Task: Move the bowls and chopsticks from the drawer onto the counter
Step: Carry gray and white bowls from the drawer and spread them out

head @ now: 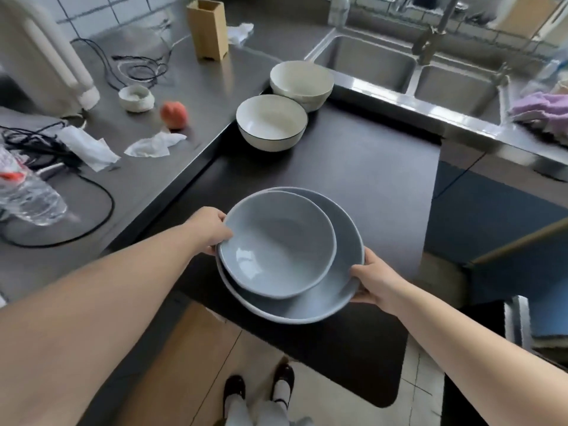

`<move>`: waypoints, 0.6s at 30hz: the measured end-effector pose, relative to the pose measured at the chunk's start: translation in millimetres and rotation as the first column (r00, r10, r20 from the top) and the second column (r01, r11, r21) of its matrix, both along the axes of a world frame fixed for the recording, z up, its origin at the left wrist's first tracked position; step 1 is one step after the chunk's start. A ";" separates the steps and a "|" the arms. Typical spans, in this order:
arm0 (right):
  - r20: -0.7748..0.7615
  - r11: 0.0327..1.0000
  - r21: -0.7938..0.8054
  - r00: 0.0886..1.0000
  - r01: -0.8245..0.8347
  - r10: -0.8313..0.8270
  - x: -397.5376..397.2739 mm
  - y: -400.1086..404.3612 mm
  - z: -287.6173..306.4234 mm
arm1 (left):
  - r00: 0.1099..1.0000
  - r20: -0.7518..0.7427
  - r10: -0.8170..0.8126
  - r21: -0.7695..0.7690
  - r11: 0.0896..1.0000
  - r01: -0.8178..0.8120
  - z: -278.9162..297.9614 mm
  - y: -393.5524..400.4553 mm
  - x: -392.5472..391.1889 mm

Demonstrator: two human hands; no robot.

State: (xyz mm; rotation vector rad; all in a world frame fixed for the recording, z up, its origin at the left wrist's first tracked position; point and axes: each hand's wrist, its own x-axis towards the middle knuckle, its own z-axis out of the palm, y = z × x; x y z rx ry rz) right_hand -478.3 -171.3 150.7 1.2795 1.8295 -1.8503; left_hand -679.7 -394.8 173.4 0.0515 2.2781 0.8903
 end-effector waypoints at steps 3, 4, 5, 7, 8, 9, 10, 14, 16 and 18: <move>0.020 0.998 -0.008 0.998 -0.055 0.055 -14.5 8.3 -12.5 | 0.999 -0.002 0.049 0.002 0.999 -0.049 -10.1 -2.4 -4.6; 0.028 0.997 -0.013 0.997 -0.076 0.076 -17.8 10.8 -15.5 | 0.998 0.000 0.062 -0.001 0.998 -0.062 -13.3 -2.8 -4.6; 0.030 0.995 -0.021 0.995 -0.093 0.094 -20.7 13.4 -18.2 | 0.997 -0.001 0.073 -0.008 0.997 -0.073 -16.5 -3.1 -4.5; 0.026 0.992 -0.032 0.992 -0.121 0.122 -26.8 18.5 -22.4 | 0.995 -0.010 0.096 -0.025 0.995 -0.096 -21.9 -2.8 -5.5; 0.024 0.991 -0.033 0.991 -0.131 0.131 -29.8 20.8 -24.3 | 0.994 -0.016 0.106 -0.030 0.994 -0.106 -23.7 -2.1 -6.4; 0.024 0.990 -0.036 0.990 -0.137 0.137 -32.6 22.5 -25.8 | 0.993 -0.021 0.112 -0.034 0.993 -0.113 -25.2 -1.5 -7.4; 0.022 0.989 -0.040 0.990 -0.139 0.140 -35.3 24.0 -27.5 | 0.993 -0.028 0.115 -0.035 0.993 -0.116 -26.4 -0.6 -8.4; 0.007 0.990 -0.053 0.991 -0.129 0.130 -42.3 28.5 -33.5 | 0.990 -0.046 0.130 -0.034 0.991 -0.132 -28.4 2.4 -12.9; 0.000 0.988 -0.065 0.990 -0.139 0.139 -45.0 29.9 -33.1 | 0.989 -0.065 0.130 -0.051 0.990 -0.133 -28.5 4.0 -15.2; -0.009 0.986 -0.080 0.989 -0.145 0.144 -46.4 31.4 -32.2 | 0.988 -0.084 0.127 -0.073 0.988 -0.133 -29.6 5.3 -16.4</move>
